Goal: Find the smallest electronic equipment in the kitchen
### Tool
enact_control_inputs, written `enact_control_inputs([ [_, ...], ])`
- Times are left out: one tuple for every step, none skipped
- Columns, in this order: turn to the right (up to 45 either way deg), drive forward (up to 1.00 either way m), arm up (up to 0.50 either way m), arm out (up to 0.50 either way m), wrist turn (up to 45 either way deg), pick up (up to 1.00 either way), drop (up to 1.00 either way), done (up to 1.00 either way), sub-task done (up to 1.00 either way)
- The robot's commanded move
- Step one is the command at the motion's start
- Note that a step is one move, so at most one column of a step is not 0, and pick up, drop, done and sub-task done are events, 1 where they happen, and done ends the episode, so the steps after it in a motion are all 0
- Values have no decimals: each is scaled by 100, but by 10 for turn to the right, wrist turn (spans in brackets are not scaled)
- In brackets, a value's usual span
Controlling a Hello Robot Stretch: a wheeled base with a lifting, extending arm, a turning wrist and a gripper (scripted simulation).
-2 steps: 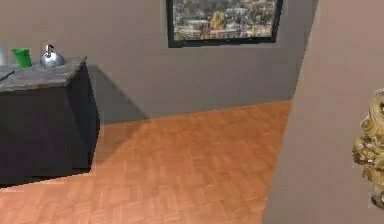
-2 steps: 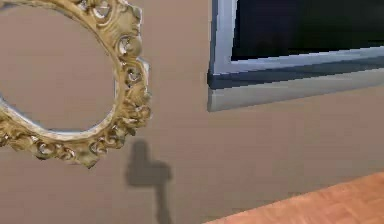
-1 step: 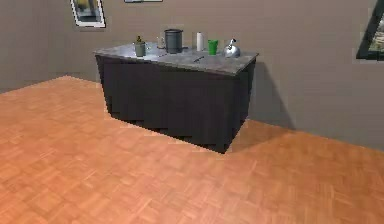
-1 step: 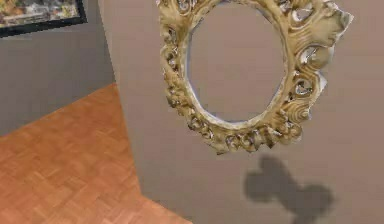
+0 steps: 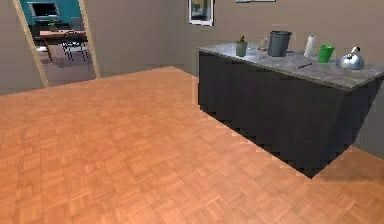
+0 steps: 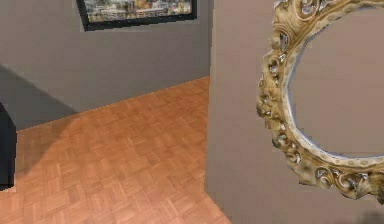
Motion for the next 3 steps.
enact_control_inputs([
  [-30,0,0,0,0,0,0,0,0],
  [0,100,0,0,0,0,0,0,0],
  [0,100,0,0,0,0,0,0,0],
])
